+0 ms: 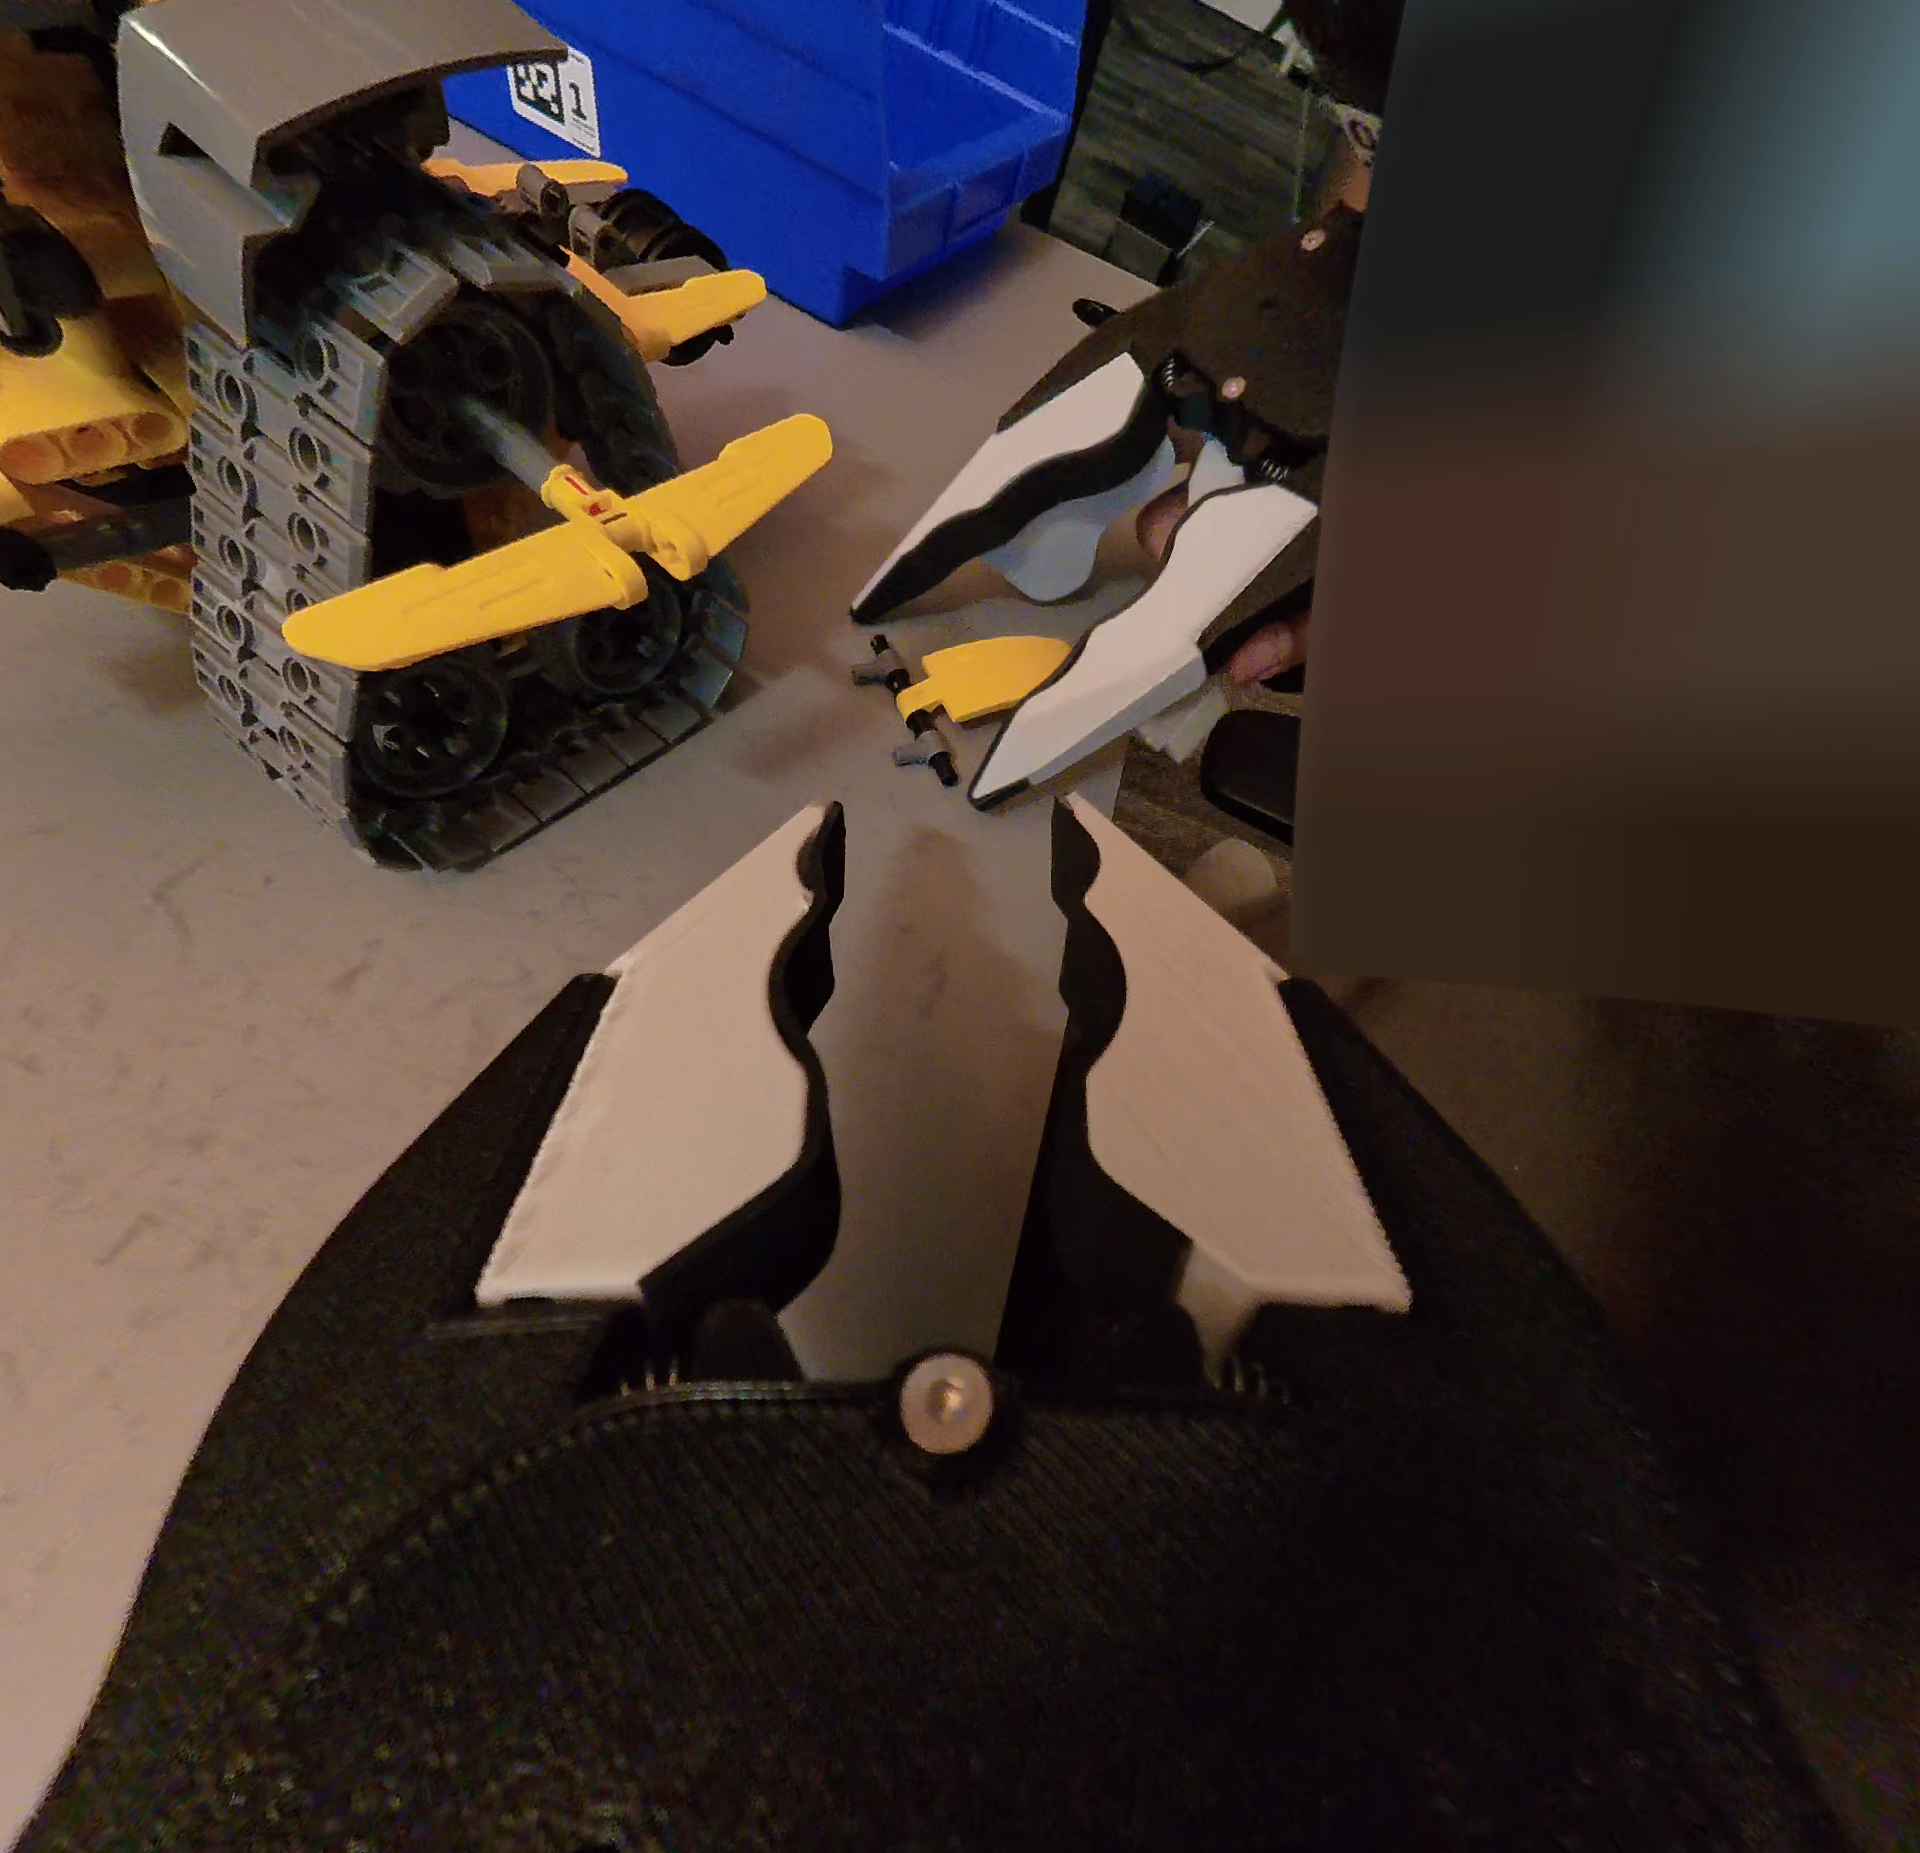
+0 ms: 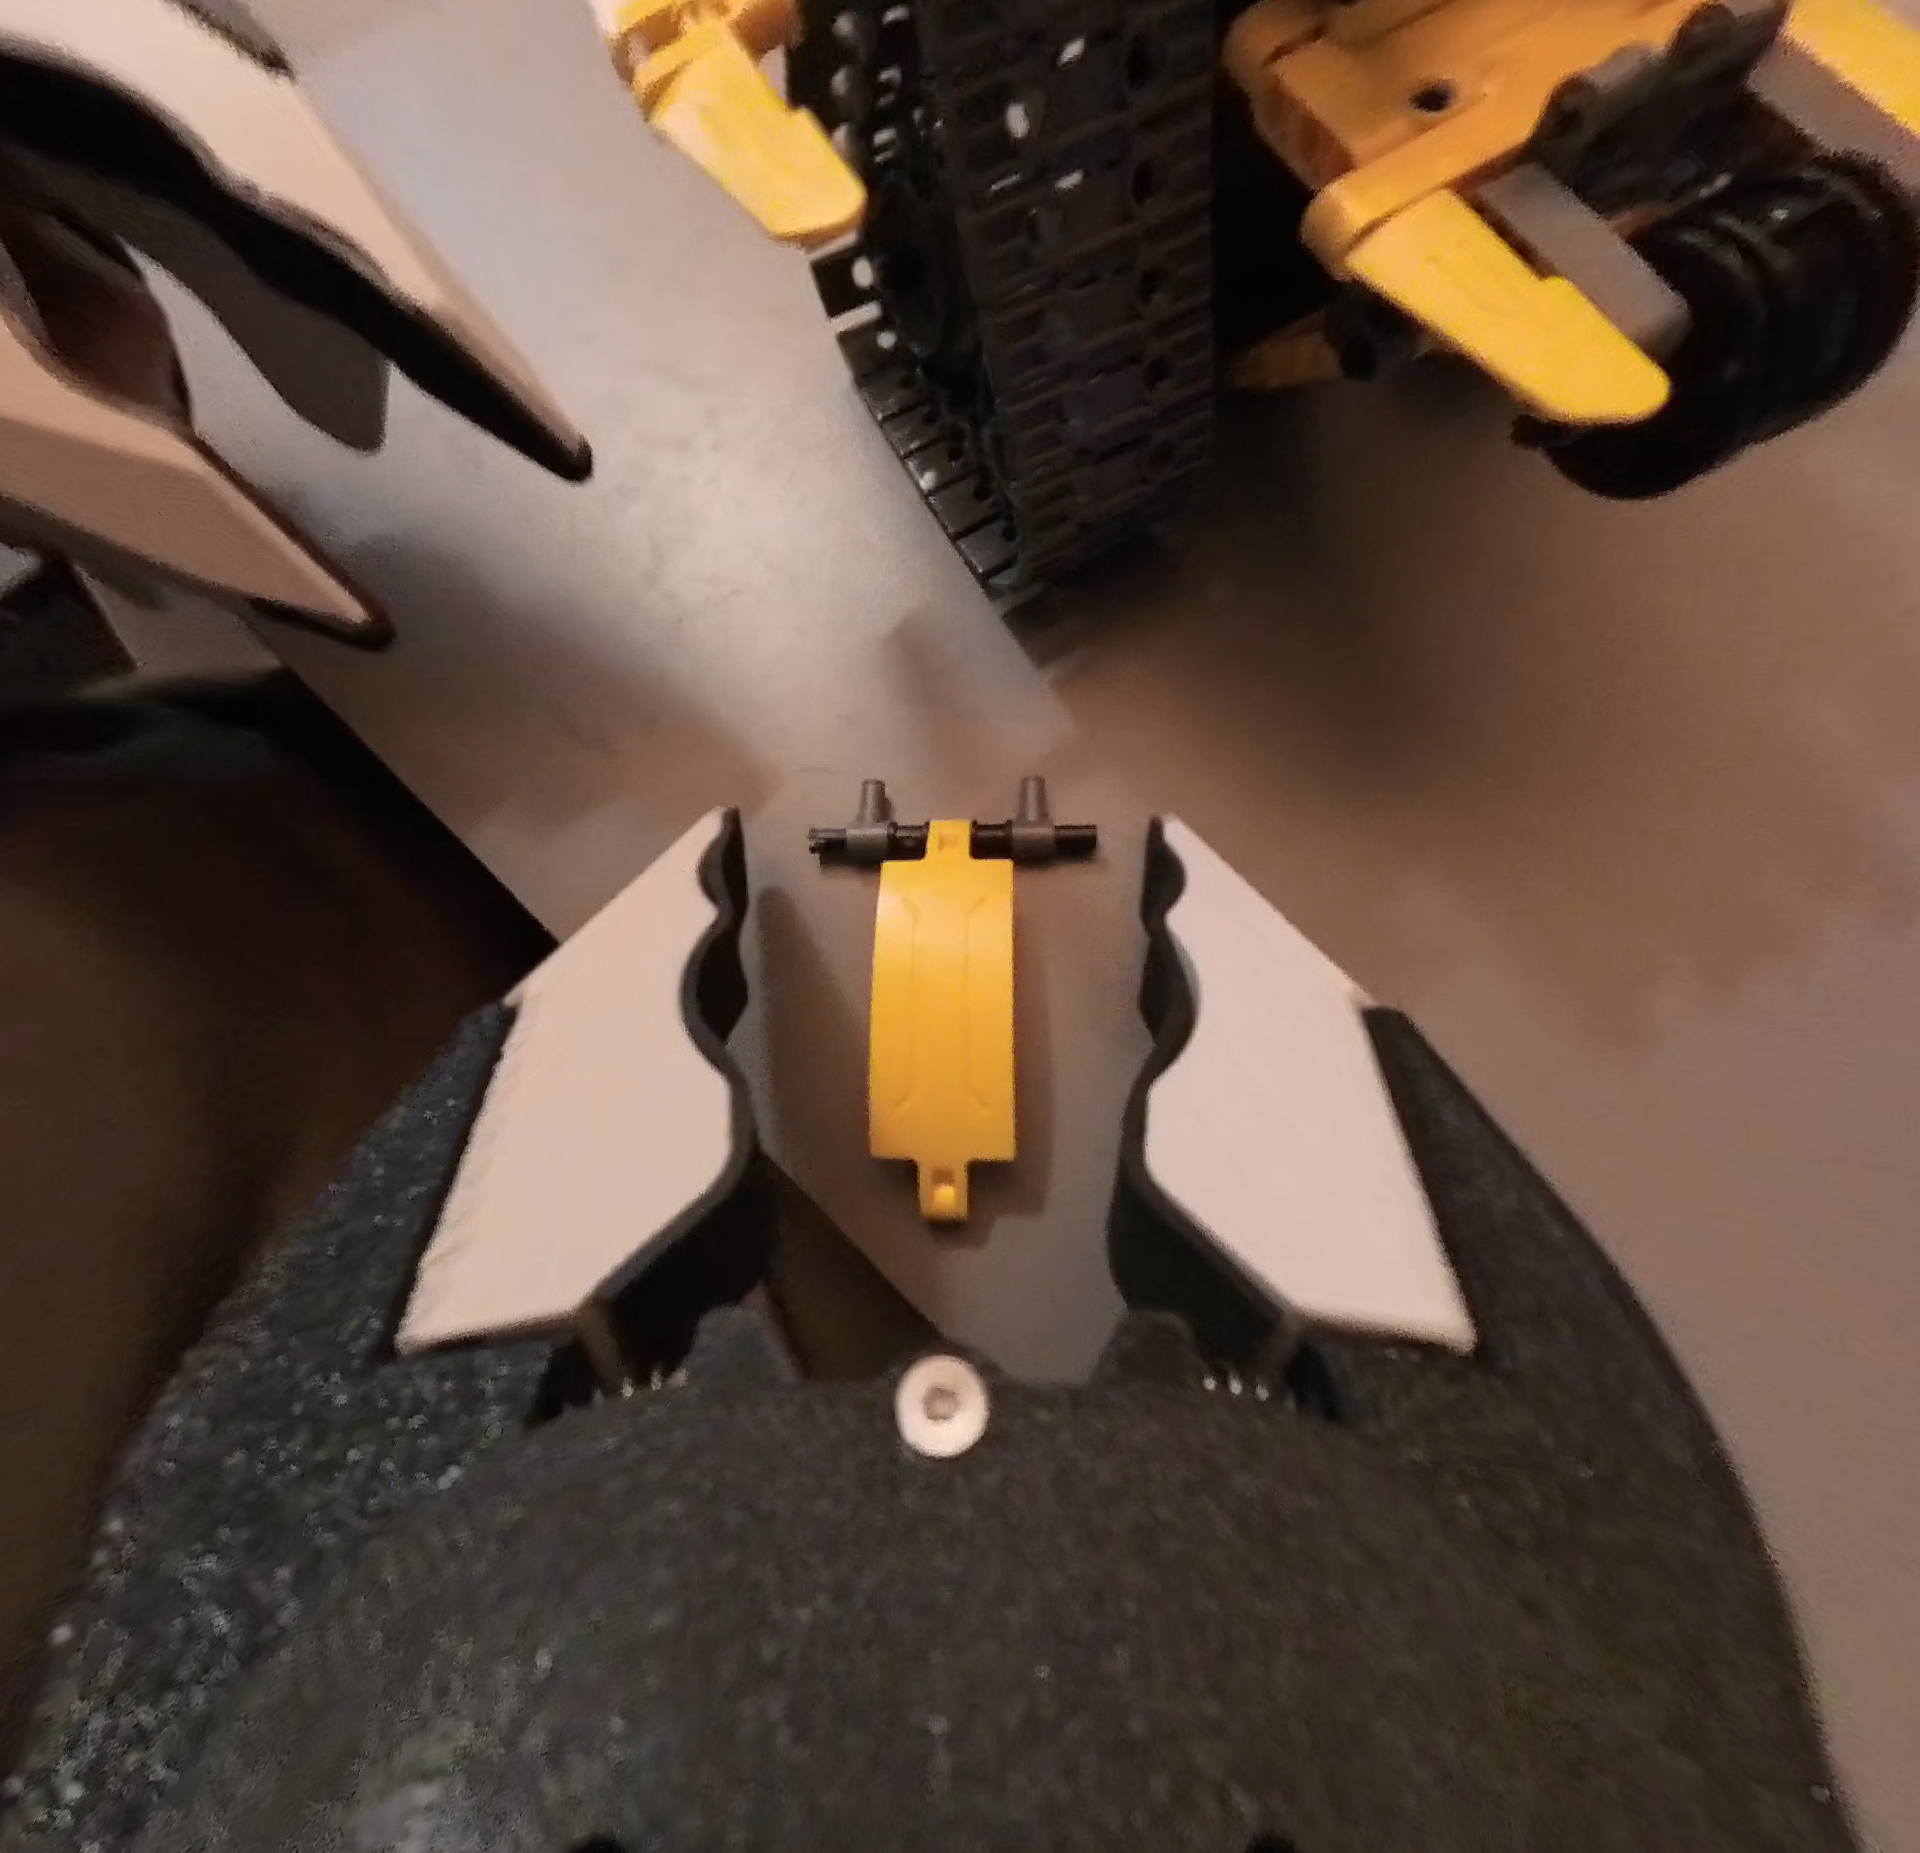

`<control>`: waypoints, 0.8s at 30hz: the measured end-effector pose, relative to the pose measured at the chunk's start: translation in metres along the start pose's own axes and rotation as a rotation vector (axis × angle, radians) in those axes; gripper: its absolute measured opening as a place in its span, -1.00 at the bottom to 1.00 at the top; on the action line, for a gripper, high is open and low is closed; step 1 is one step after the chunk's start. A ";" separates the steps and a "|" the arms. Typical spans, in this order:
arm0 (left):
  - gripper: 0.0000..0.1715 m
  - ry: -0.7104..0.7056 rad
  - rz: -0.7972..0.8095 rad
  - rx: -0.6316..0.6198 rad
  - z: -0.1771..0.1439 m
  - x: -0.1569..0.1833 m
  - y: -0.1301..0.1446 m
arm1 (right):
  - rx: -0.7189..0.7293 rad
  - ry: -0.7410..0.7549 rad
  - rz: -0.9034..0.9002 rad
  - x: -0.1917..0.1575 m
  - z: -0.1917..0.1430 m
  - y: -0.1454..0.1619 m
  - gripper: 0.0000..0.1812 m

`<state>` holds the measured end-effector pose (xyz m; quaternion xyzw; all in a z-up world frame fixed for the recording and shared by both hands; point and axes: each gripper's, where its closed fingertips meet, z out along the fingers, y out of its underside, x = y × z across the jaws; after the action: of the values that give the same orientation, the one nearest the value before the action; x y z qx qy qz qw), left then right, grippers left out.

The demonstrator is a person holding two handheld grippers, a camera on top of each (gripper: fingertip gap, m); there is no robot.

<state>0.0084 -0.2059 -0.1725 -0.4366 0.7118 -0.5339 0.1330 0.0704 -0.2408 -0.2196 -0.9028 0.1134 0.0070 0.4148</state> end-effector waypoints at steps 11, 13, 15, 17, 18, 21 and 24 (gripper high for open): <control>-0.56 -0.002 0.004 -0.007 0.001 0.000 0.001 | 0.016 0.122 -0.059 0.003 0.002 0.003 -0.25; -0.56 -0.009 0.005 -0.007 0.001 -0.001 0.001 | 0.021 0.134 -0.047 0.003 0.003 0.003 -0.25; -0.56 -0.013 0.004 -0.005 0.001 -0.001 0.000 | 0.022 0.152 -0.028 0.005 0.002 0.003 -0.28; -0.56 -0.012 0.001 -0.002 0.000 -0.001 0.000 | 0.023 0.175 -0.009 0.007 0.003 0.002 -0.32; -0.56 -0.011 0.000 -0.002 0.000 -0.001 0.000 | 0.025 0.185 -0.003 0.007 0.003 0.002 -0.32; -0.56 -0.010 -0.001 -0.007 0.001 -0.001 0.001 | 0.030 0.196 0.001 0.006 0.004 0.002 -0.33; -0.56 -0.013 0.001 -0.014 0.002 -0.002 0.001 | 0.033 0.199 0.000 0.007 0.003 0.002 -0.37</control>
<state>0.0099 -0.2058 -0.1747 -0.4405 0.7148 -0.5262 0.1349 0.0768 -0.2409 -0.2236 -0.8920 0.1541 -0.0844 0.4164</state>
